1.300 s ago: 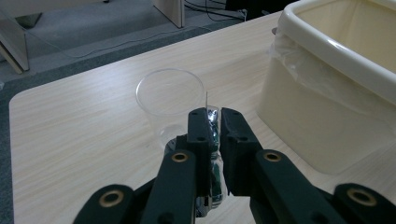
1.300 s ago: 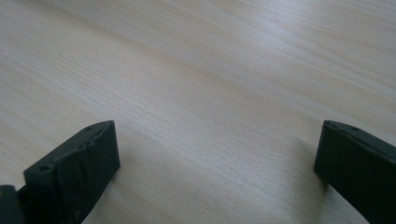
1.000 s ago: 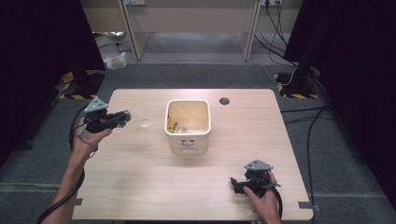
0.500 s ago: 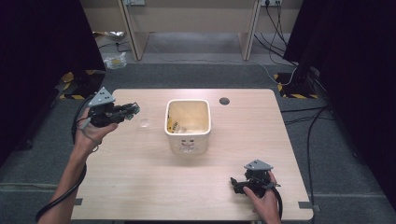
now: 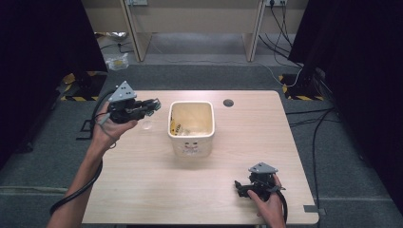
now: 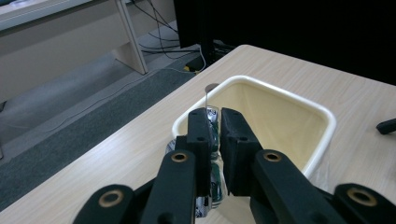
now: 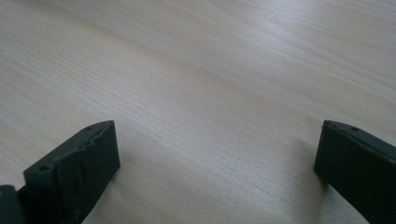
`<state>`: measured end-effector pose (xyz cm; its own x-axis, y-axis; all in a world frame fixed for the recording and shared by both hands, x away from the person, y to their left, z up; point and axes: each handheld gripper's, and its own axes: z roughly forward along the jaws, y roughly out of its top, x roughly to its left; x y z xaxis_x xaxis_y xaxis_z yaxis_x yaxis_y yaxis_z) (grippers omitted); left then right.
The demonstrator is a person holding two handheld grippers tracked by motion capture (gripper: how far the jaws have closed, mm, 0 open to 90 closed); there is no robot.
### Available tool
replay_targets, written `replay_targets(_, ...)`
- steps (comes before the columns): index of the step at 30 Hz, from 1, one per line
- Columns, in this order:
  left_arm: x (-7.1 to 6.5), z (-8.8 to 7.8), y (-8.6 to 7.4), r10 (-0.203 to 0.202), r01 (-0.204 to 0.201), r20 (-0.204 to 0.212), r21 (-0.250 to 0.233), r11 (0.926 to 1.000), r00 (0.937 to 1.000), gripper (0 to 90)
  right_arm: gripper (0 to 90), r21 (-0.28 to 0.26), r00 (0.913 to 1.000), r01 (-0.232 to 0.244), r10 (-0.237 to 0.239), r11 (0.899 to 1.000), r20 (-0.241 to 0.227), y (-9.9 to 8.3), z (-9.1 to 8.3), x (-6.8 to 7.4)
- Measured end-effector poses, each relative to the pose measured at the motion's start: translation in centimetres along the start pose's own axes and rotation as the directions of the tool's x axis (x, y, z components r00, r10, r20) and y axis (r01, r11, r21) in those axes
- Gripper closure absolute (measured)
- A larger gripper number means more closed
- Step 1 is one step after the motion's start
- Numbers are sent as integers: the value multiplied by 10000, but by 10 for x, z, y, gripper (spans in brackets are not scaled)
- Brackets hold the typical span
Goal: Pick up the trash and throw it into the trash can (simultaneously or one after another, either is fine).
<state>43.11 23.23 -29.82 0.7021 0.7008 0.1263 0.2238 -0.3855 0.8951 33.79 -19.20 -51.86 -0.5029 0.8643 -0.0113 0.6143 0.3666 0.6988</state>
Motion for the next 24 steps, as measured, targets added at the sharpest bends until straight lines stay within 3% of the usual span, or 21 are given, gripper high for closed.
replay_targets(12, -29, 27, 22, 350, -349, 669, -28, 9994, 9971, 820, 5, -15, 10000, 34, -34, 10000, 0, 0, 0, 0)
replay_targets(24, -50, 59, 23, 447, -471, 1280, 161, 9988, 9908, 820, 5, -14, 10000, 10, -10, 10000, -11, 0, 0, 0)
